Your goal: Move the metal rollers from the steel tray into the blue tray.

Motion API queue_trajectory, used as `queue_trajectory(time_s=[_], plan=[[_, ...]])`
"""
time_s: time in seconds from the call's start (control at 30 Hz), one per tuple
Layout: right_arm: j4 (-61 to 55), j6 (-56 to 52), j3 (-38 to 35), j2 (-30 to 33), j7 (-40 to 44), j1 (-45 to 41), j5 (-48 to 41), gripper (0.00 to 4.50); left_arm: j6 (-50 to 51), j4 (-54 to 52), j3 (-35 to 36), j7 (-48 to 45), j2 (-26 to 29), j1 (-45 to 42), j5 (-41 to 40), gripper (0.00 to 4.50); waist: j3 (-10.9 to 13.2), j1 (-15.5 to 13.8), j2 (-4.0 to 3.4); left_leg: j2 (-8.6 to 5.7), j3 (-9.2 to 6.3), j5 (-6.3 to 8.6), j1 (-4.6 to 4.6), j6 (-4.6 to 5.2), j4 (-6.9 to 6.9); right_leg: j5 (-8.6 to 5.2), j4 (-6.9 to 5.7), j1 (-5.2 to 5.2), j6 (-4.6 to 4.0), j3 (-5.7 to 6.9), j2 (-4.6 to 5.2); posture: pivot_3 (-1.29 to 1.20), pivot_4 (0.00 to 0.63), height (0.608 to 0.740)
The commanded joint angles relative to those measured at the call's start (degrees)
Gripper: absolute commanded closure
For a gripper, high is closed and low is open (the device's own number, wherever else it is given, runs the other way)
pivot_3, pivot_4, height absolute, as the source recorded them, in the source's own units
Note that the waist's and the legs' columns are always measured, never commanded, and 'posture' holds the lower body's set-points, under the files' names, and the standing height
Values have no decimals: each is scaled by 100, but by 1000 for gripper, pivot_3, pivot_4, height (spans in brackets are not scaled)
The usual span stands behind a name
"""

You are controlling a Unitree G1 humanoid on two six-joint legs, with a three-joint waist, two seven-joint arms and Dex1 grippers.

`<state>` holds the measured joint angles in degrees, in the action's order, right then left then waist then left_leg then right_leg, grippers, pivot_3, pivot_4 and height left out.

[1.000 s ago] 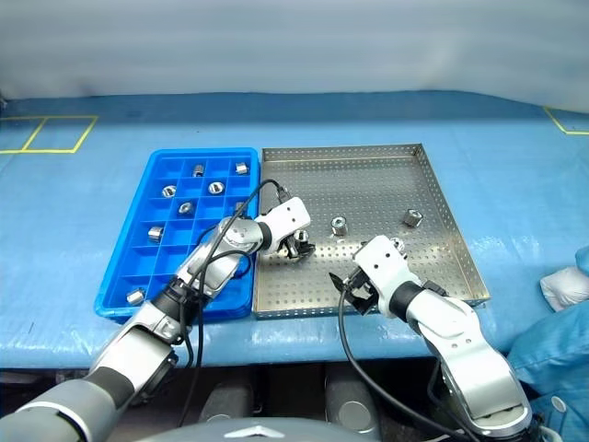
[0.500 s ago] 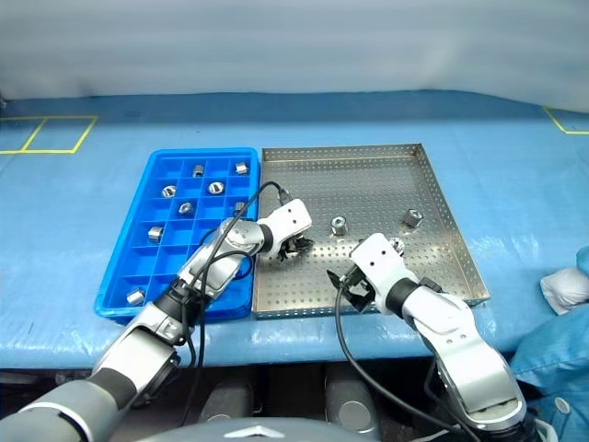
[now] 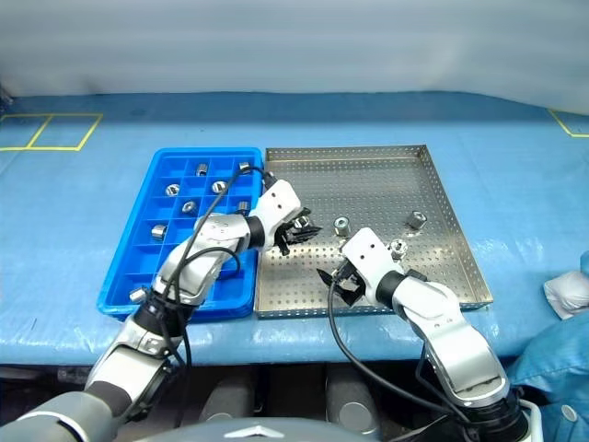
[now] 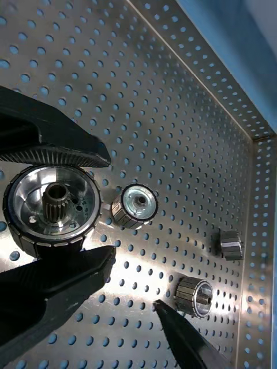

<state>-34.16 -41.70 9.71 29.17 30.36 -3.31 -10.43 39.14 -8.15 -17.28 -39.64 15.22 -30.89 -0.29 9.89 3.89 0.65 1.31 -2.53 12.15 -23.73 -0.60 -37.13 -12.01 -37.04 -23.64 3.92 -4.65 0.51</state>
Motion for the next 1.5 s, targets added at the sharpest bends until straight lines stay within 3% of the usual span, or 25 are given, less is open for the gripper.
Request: queue_trajectory(time_s=[0.03,0.43,0.63,1.13,1.17,1.33,1.43,1.5], plan=[[7,453,-136,-158,432,-166,-489,0,342,-1075,288,255,248,218,-7,2621,0,-42,1,1,-2,0,0,0,0,0,0,0,-1,2,-1,75,150,740],[670,815,256,-108,890,-706,-484,0,2111,-2880,895,1618,1173,1539,795,2621,2,-488,3,5,-21,0,-2,-1,3,-19,0,4,-33,31,0,238,150,740],[835,902,374,-120,909,-844,-413,0,2242,-2795,825,1920,1183,1747,789,2621,3,-715,4,5,-31,0,-5,-2,2,-23,1,6,-40,46,1,260,150,740],[851,912,403,-127,890,-863,-338,0,2118,-2418,762,2314,1217,1942,755,2621,3,-847,5,7,-32,0,-6,-3,7,-29,2,4,-52,54,2,269,150,740],[853,909,408,-131,878,-865,-327,0,2028,-2384,682,2286,1286,1932,778,1893,3,-849,5,7,-33,0,-6,-3,8,-29,2,4,-52,54,2,266,150,740],[862,848,395,-162,792,-881,-310,0,1834,-2318,675,2404,1071,1828,706,305,3,-922,5,7,-33,0,-6,-3,8,-31,3,4,-55,55,3,263,150,740],[881,734,348,-196,619,-909,-256,0,1290,-2385,812,2267,786,1784,449,305,3,-986,5,4,-33,0,-9,-3,5,-30,5,7,-54,57,7,257,150,740],[943,586,284,-264,311,-983,-108,0,774,-2622,957,1878,436,1794,-139,305,3,-984,5,-1,-33,0,-11,-4,3,-29,8,7,-53,58,16,252,150,740]])
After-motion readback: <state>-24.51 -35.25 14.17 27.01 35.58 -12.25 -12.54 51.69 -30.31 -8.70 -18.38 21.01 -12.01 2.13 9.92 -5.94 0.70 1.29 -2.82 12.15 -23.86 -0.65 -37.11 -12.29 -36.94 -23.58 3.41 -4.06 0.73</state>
